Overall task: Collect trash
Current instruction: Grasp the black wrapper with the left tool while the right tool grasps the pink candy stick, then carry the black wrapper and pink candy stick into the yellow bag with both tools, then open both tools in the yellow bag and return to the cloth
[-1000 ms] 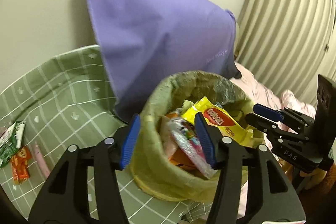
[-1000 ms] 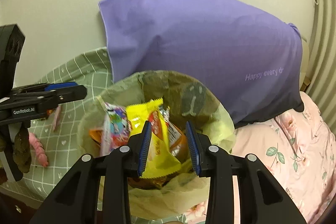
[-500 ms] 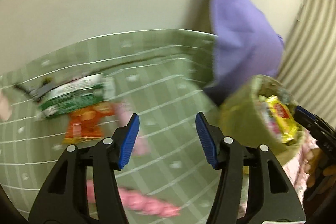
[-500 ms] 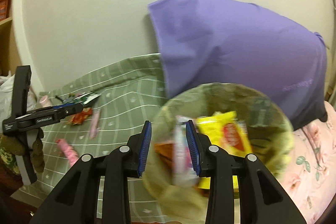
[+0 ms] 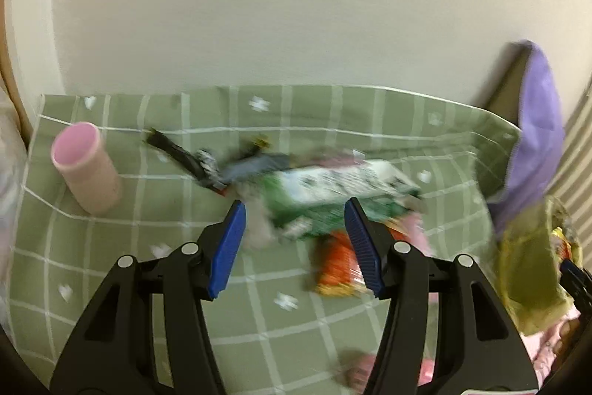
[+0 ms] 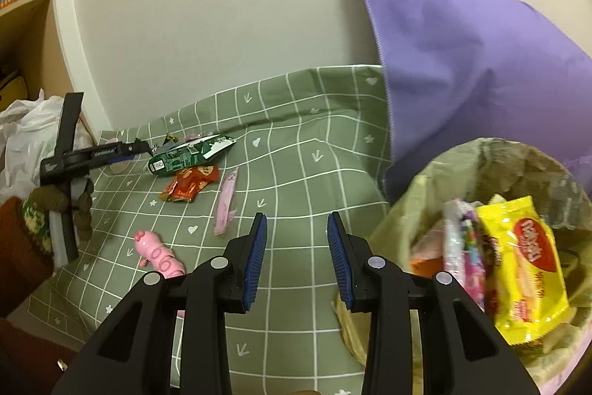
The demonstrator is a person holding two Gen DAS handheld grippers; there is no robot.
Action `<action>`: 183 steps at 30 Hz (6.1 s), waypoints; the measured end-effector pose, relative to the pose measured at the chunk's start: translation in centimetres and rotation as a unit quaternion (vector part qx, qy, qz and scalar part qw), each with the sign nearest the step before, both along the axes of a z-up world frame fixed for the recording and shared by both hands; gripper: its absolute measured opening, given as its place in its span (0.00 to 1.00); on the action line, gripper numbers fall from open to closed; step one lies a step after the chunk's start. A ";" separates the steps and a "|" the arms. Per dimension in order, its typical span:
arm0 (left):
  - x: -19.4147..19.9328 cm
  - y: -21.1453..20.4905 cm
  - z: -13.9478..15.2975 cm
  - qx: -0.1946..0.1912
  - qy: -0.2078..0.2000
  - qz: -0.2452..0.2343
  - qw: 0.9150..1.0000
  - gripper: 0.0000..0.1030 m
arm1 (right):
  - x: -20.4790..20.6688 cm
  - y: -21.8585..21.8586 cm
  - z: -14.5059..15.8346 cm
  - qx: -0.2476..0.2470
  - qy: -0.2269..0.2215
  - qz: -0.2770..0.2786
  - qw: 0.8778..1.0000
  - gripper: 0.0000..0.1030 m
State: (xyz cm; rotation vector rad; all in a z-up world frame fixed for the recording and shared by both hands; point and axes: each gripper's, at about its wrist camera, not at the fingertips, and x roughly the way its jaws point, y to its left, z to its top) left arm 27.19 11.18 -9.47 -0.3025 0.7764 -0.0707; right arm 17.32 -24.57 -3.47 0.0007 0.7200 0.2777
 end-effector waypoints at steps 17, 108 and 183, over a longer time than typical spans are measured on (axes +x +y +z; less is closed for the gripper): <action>9.5 -1.7 -3.2 -0.016 0.068 -0.137 0.988 0.54 | 6.3 4.0 -3.5 0.008 0.079 0.046 0.996 0.32; -7.5 -14.5 13.1 -0.020 -0.090 -0.201 0.975 0.21 | -0.3 -2.1 7.7 0.015 -0.085 0.013 0.996 0.08; -5.9 -32.2 8.2 -0.001 -0.051 -0.379 0.924 0.51 | -3.5 -15.3 3.8 -0.023 -0.051 -0.153 0.987 0.25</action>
